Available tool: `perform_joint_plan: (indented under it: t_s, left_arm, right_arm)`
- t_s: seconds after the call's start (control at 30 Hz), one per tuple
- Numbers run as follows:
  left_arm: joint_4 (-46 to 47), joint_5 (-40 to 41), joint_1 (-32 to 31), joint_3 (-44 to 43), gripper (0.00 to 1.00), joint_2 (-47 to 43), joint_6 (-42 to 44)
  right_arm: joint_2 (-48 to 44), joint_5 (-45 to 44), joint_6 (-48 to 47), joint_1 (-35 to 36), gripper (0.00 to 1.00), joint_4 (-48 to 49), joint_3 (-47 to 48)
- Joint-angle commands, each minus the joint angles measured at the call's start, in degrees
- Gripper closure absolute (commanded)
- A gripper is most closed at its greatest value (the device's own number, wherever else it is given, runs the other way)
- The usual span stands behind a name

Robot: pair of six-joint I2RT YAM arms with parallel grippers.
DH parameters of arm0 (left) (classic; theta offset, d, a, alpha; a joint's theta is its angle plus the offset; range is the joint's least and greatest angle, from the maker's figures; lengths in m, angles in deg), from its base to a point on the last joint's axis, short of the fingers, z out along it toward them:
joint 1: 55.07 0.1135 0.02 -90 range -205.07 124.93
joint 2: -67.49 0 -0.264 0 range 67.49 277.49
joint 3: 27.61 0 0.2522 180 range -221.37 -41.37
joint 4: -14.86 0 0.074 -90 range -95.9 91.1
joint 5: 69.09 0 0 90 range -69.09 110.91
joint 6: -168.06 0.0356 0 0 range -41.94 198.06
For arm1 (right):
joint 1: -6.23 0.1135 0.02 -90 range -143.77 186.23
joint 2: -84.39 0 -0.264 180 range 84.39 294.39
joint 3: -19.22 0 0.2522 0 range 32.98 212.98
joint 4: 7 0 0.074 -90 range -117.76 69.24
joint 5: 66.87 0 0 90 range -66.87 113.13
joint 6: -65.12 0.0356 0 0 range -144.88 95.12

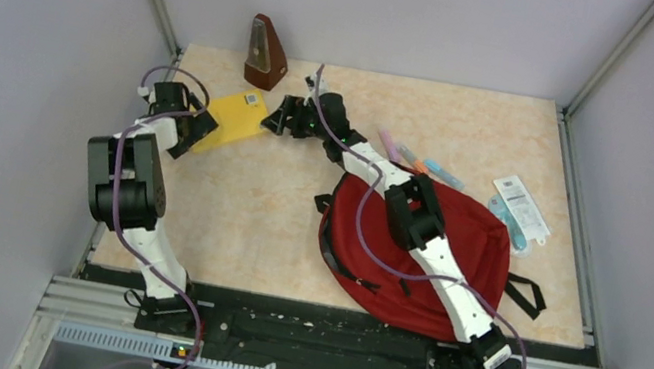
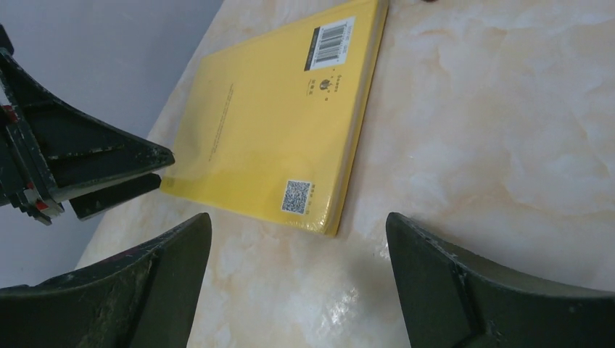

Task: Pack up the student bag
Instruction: Move the book to the center of the board.

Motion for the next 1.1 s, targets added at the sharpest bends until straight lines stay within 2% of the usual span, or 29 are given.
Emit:
perform_joint_plan:
  t_s: [0.0, 0.23, 0.6, 0.97, 1.07]
  left_arm:
    - [-0.13, -2.37, 0.31, -3.87, 0.06, 1.51, 1.2]
    - [-0.57, -3.68, 0.31, -4.74, 0.07, 2.49, 1.83]
    - [-0.32, -9.38, -0.35, -3.59, 0.1, 2.92, 2.45]
    - [-0.72, -10.58, -2.24, -0.7, 0.12, -0.14, 3.07]
    - [-0.16, -10.21, -3.1, 3.09, 0.12, -3.26, 2.89]
  right_arm:
    - [2.32, -0.51, 2.15, -0.31, 0.12, 4.85, 4.15]
    - [5.46, 1.03, 3.64, -0.28, 0.12, 6.19, 5.79]
    - [6.14, 11.3, 3.28, 0.32, 0.13, 6.75, 5.65]
    - [-1.64, 15.17, -2.22, 0.33, 0.26, 4.26, -1.87]
    - [-5.86, 16.35, -2.37, 0.57, 0.31, 5.33, -8.18]
